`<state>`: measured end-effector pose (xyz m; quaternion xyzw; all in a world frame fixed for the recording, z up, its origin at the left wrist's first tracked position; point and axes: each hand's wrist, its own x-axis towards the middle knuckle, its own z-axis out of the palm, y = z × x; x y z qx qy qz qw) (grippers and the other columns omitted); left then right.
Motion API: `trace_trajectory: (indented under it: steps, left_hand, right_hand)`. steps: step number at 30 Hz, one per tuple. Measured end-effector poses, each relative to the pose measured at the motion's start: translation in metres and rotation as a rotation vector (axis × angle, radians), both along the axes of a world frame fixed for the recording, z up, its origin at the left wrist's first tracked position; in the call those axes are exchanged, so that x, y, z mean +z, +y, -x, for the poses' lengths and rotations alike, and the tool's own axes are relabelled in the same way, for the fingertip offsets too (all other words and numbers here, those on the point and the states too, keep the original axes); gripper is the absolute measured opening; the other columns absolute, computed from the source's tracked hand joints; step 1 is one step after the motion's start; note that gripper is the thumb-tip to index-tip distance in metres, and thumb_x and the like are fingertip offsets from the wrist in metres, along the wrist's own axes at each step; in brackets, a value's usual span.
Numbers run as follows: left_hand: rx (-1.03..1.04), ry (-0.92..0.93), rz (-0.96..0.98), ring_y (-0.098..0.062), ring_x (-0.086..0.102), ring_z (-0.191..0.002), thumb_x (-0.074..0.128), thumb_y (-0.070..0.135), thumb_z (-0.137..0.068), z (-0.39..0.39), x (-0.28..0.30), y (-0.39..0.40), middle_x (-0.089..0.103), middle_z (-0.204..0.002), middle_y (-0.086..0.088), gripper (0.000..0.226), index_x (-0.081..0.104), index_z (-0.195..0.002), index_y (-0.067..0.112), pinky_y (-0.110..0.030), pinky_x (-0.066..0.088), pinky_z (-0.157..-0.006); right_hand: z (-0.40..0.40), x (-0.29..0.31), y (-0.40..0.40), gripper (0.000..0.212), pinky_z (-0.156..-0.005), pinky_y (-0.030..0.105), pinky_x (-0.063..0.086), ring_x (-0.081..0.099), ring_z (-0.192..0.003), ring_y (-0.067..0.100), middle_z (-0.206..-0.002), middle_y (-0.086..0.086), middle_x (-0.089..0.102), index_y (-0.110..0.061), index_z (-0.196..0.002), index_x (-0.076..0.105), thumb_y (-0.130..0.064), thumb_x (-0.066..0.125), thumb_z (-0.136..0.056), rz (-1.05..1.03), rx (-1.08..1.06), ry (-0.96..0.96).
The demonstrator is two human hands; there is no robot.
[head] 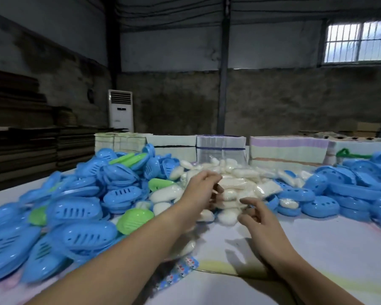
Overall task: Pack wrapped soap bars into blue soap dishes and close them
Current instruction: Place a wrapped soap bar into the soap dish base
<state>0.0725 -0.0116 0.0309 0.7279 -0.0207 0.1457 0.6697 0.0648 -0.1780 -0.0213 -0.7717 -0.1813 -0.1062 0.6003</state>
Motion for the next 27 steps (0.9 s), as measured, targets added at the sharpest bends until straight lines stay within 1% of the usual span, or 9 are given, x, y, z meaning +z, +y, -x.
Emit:
trace_trajectory:
  steps: [3,5,7,10,13,18,20,24,27]
  left_hand:
    - [0.335,-0.106,-0.631,-0.016,0.060,-0.079,0.056,0.027,-0.091,-0.014,0.009,0.058,0.063,-0.081,0.011,0.007,0.056,-0.087,0.033,-0.030,0.044,-0.064]
    - [0.495,-0.052,-0.863,-0.021,0.056,-0.090,0.054,0.021,-0.090,-0.019,0.009,0.103,0.065,-0.095,0.003,0.011,0.055,-0.096,0.030,-0.033,0.042,-0.071]
    - [0.559,0.107,-1.000,-0.026,0.055,-0.106,0.053,0.019,-0.090,-0.024,0.008,0.146,0.061,-0.115,-0.006,0.025,0.055,-0.115,0.022,-0.039,0.048,-0.087]
    - [0.469,0.525,-1.229,-0.036,0.051,-0.121,0.052,0.027,-0.093,-0.023,0.001,0.185,0.050,-0.136,-0.015,0.056,0.035,-0.145,0.019,-0.048,0.046,-0.102]
    - [0.422,0.679,-1.268,-0.038,0.049,-0.126,0.054,0.030,-0.092,-0.024,-0.005,0.192,0.044,-0.144,-0.017,0.076,0.015,-0.157,0.022,-0.048,0.046,-0.103]
    - [0.468,0.633,-1.151,-0.038,0.044,-0.134,0.059,0.049,-0.089,-0.033,-0.007,0.191,0.048,-0.145,-0.013,0.082,0.017,-0.156,0.028,-0.047,0.035,-0.112]
    - [0.491,0.609,-1.075,-0.038,0.043,-0.133,0.063,0.050,-0.086,-0.036,-0.006,0.188,0.046,-0.146,-0.015,0.083,0.019,-0.154,0.028,-0.045,0.034,-0.111]
    - [0.614,0.425,-0.851,-0.042,0.032,-0.132,0.063,0.021,-0.085,-0.038,0.002,0.172,0.032,-0.143,-0.020,0.077,0.022,-0.149,0.034,-0.050,0.036,-0.106]
    - [0.618,0.152,-0.636,-0.036,0.039,-0.127,0.067,0.019,-0.084,-0.035,0.012,0.139,0.035,-0.137,-0.013,0.075,0.027,-0.145,0.036,-0.047,0.040,-0.106]
  right_hand:
    - [0.000,-0.004,0.003,0.034,-0.067,0.014,0.043,0.054,-0.069,0.000,-0.080,-0.004,0.059,-0.040,-0.109,0.057,-0.014,0.061,-0.089,0.104,0.059,-0.074]
    - [0.000,-0.008,0.008,0.033,-0.076,0.024,0.046,0.054,-0.078,0.002,-0.081,-0.008,0.058,-0.043,-0.108,0.056,-0.016,0.062,-0.088,0.195,0.079,-0.116]
    - [0.002,-0.009,0.013,0.033,-0.081,0.029,0.047,0.054,-0.086,0.004,-0.085,-0.009,0.059,-0.043,-0.110,0.056,-0.019,0.061,-0.088,0.268,0.099,-0.132]
    - [0.002,-0.010,0.016,0.032,-0.083,0.027,0.044,0.054,-0.091,0.004,-0.087,-0.011,0.060,-0.043,-0.111,0.056,-0.023,0.061,-0.087,0.334,0.122,-0.154]
    - [0.003,-0.010,0.015,0.030,-0.080,0.024,0.041,0.053,-0.093,0.002,-0.089,-0.011,0.060,-0.045,-0.107,0.056,-0.023,0.062,-0.088,0.354,0.137,-0.171]
    - [0.000,-0.012,0.013,0.031,-0.079,0.022,0.038,0.051,-0.096,0.001,-0.092,-0.010,0.060,-0.047,-0.105,0.055,-0.022,0.062,-0.089,0.373,0.153,-0.163]
    - [0.000,-0.012,0.014,0.031,-0.080,0.022,0.038,0.051,-0.097,0.001,-0.093,-0.010,0.060,-0.048,-0.104,0.054,-0.022,0.062,-0.089,0.387,0.154,-0.164]
    - [-0.003,-0.012,0.013,0.032,-0.082,0.024,0.041,0.052,-0.097,0.002,-0.093,-0.009,0.060,-0.047,-0.103,0.055,-0.020,0.062,-0.088,0.374,0.125,-0.164]
    - [-0.005,-0.014,0.011,0.032,-0.084,0.026,0.044,0.053,-0.096,0.000,-0.093,-0.008,0.060,-0.048,-0.102,0.056,-0.020,0.063,-0.087,0.366,0.104,-0.152]
